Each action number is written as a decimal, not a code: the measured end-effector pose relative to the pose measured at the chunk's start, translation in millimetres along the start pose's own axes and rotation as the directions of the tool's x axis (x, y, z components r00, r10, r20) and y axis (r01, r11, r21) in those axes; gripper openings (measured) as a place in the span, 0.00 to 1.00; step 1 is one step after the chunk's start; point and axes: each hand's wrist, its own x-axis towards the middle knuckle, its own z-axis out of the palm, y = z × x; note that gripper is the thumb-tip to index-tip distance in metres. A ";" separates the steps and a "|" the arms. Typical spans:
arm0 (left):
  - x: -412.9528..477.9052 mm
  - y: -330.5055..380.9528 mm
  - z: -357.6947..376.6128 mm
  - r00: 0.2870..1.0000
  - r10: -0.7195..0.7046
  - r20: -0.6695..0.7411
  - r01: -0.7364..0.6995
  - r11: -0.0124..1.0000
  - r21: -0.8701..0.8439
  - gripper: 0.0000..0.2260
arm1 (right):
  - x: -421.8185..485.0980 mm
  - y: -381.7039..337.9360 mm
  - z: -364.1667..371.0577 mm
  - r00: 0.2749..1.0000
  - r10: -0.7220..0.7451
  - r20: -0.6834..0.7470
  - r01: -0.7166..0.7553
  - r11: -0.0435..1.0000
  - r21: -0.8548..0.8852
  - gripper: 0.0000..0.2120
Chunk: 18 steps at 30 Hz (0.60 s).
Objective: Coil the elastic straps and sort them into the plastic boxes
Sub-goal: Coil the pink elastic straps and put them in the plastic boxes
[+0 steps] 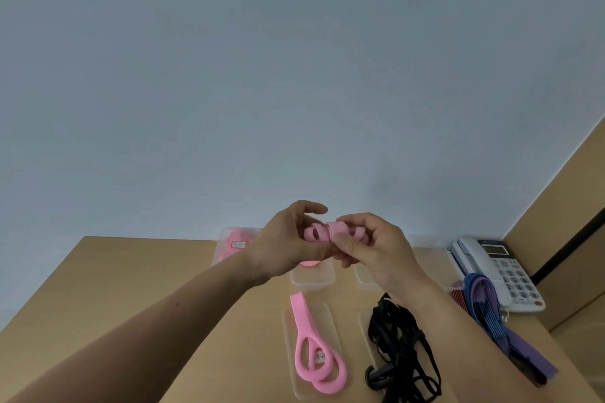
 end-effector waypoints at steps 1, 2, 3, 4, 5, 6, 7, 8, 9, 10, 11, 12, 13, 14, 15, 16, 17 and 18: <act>-1.0 -1.0 -3.6 0.999 -0.019 0.041 0.019 1.000 0.009 0.24 | 0.3 0.1 2.5 1.000 -0.005 -0.010 0.005 1.000 -0.008 0.09; -2.3 -1.7 -7.2 0.996 -0.020 0.085 0.018 1.000 0.015 0.20 | 0.8 0.4 5.4 1.000 -0.008 -0.022 0.007 1.000 -0.014 0.11; -3.7 -2.5 -10.3 0.993 -0.007 0.117 0.006 1.000 0.009 0.17 | 1.5 0.4 8.8 0.999 -0.007 -0.036 0.006 1.000 -0.017 0.12; -5.0 -3.5 -13.4 0.992 0.011 0.124 -0.011 1.000 -0.002 0.13 | 2.2 0.1 12.5 0.999 -0.005 -0.049 0.004 1.000 -0.013 0.13; -6.1 -4.5 -16.4 0.994 0.027 0.109 -0.027 1.000 -0.005 0.11 | 3.0 -0.4 16.6 0.998 -0.003 -0.060 0.003 1.000 -0.003 0.14; -7.2 -5.3 -19.7 0.996 0.043 0.084 -0.043 0.999 0.005 0.10 | 4.0 -0.7 20.8 0.998 -0.002 -0.070 0.002 1.000 0.009 0.15; -8.1 -6.2 -22.6 0.997 0.056 0.059 -0.058 0.998 0.029 0.10 | 5.0 -0.8 25.0 0.997 0.000 -0.080 0.001 1.000 0.015 0.17; -9.1 -7.0 -25.1 0.997 0.069 0.035 -0.071 0.995 0.072 0.11 | 5.9 -0.7 29.3 0.996 -0.001 -0.093 0.002 1.000 0.014 0.17; -10.4 -7.7 -27.2 0.997 0.080 0.011 -0.081 0.988 0.133 0.12 | 6.6 -0.5 33.5 0.994 -0.001 -0.106 0.002 1.000 0.008 0.18; -11.8 -8.4 -29.0 0.995 0.094 -0.015 -0.088 0.975 0.205 0.12 | 7.3 0.4 37.3 0.993 -0.001 -0.116 0.001 1.000 0.001 0.19; -13.2 -9.4 -30.8 0.993 0.111 -0.040 -0.096 0.957 0.275 0.13 | 7.8 1.2 41.2 0.992 0.000 -0.126 -0.001 1.000 -0.008 0.19; -14.2 -11.2 -33.2 0.989 0.136 -0.060 -0.108 0.935 0.337 0.14 | 7.7 2.5 44.9 0.991 -0.002 -0.135 0.000 1.000 -0.016 0.19; -14.7 -13.1 -35.9 0.984 0.164 -0.071 -0.123 0.910 0.396 0.15 | 7.5 3.8 48.6 0.990 -0.005 -0.142 0.001 1.000 -0.023 0.17; -15.0 -15.2 -38.9 0.980 0.185 -0.076 -0.132 0.882 0.452 0.17 | 7.6 5.4 52.1 0.989 -0.009 -0.145 0.004 0.999 -0.031 0.15; -15.1 -17.6 -42.5 0.977 0.196 -0.083 -0.131 0.860 0.493 0.19 | 7.5 6.6 56.2 0.989 -0.011 -0.145 0.006 0.999 -0.036 0.12; -15.5 -20.2 -46.7 0.975 0.202 -0.093 -0.127 0.850 0.511 0.20 | 7.5 7.3 60.8 0.990 -0.014 -0.141 0.009 0.999 -0.035 0.09; -16.0 -22.8 -51.4 0.974 0.203 -0.101 -0.125 0.853 0.508 0.21 | 7.4 7.3 65.6 0.991 -0.017 -0.136 0.012 0.999 -0.033 0.07; -16.3 -25.2 -56.2 0.975 0.196 -0.101 -0.124 0.866 0.484 0.22 | 7.4 7.8 69.7 0.990 -0.021 -0.136 0.017 0.999 -0.033 0.07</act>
